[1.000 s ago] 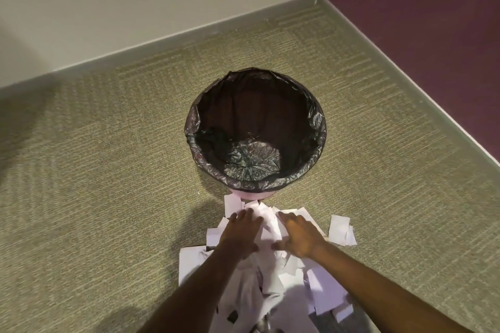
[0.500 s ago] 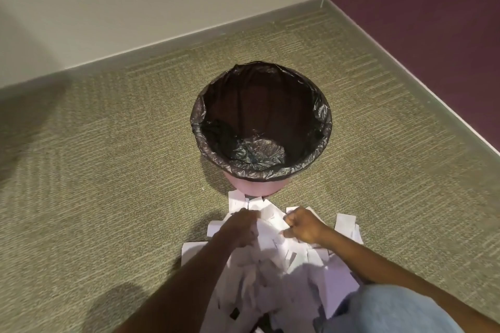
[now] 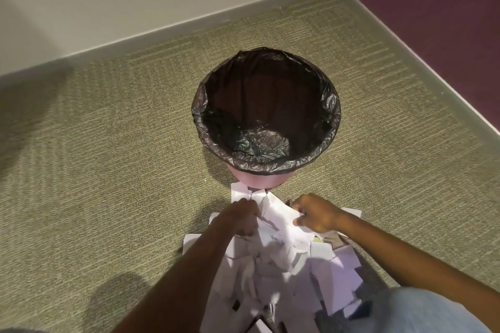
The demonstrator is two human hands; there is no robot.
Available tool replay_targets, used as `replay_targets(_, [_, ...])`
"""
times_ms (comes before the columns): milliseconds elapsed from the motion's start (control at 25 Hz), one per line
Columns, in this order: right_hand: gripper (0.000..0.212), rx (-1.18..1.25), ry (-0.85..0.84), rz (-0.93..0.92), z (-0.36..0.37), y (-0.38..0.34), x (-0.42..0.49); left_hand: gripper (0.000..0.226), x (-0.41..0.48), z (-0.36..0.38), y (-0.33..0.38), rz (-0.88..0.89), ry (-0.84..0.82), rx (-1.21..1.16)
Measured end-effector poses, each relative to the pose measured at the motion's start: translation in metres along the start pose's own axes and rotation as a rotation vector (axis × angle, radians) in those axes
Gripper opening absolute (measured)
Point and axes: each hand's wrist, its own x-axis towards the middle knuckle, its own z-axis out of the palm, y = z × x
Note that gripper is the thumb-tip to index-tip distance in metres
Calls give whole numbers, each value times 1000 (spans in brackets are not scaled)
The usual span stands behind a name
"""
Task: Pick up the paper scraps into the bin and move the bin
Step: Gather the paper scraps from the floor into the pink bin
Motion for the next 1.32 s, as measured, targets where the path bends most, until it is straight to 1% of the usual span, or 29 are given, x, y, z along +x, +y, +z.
replay_targets(40, [15, -51, -14, -20, -6, -4, -7, 30, 0, -3, 3, -8, 2, -11])
replay_targets(120, [32, -139, -64, -55, -21, -14, -21, 22, 2, -6, 8, -61, 9, -37])
replay_targets(200, [37, -233, -91, -99, -37, -27, -34, 20, 1, -7, 9, -95, -4, -5])
replay_targets(320, [22, -354, -117, -192, -59, -48, -49, 28, -6, -13, 9, -77, 46, 85])
replay_targets(360, [20, -369, -130, -209, -67, -55, -54, 31, -13, -18, 11, -61, 32, 128])
replay_targets(400, [18, -375, -137, -228, -76, -61, -60, 28, -22, -27, 15, -60, -5, 130])
replay_targets(480, [10, -373, -125, -278, -100, -77, -79, 13, -41, -50, 22, -64, -84, 39])
replay_targets(520, [12, -343, -115, -298, -117, -86, -91, 20, -54, -66, 26, -60, -98, -12])
replay_targets(560, [21, -297, -105, -311, -136, -95, -105, 26, -70, -84, 31, -57, -107, -58])
replay_targets(600, [26, -248, -92, -323, -155, -104, -121, 26, -88, -101, 33, -44, -115, -86])
replay_targets(640, [25, -196, -61, -332, -174, -112, -135, 23, -108, -120, 34, -30, -103, -103])
replay_targets(720, [18, -56, 49, -349, -204, -123, -157, 16, -151, -160, 37, 1, -24, -153])
replay_targets(760, [16, 25, 124, -363, -214, -126, -160, 18, -169, -178, 38, 32, 38, -180])
replay_targets(840, [18, 173, 280, -366, -225, -130, -154, 18, -193, -212, 42, 75, 215, -251])
replay_targets(920, [12, 311, 416, -303, -228, -130, -134, 22, -190, -235, 46, 51, 444, -297])
replay_targets(960, [7, 351, 471, -247, -227, -130, -122, 27, -181, -242, 50, 25, 540, -277])
replay_targets(1000, [6, 361, 509, -192, -225, -130, -110, 32, -168, -244, 53, -4, 610, -250])
replay_targets(1080, [8, 353, 530, -135, -221, -127, -92, 39, -142, -238, 58, -32, 684, -252])
replay_targets(1160, [9, 352, 518, -147, -218, -126, -84, 46, -125, -229, 60, -12, 729, -324])
replay_targets(1240, [8, 374, 519, -173, -216, -122, -84, 55, -117, -221, 58, 3, 734, -421])
replay_targets(1280, [7, 385, 526, -191, -215, -120, -86, 55, -117, -216, 58, 8, 756, -414])
replay_targets(1320, [5, 395, 524, -213, -213, -118, -90, 49, -119, -210, 59, 18, 820, -393])
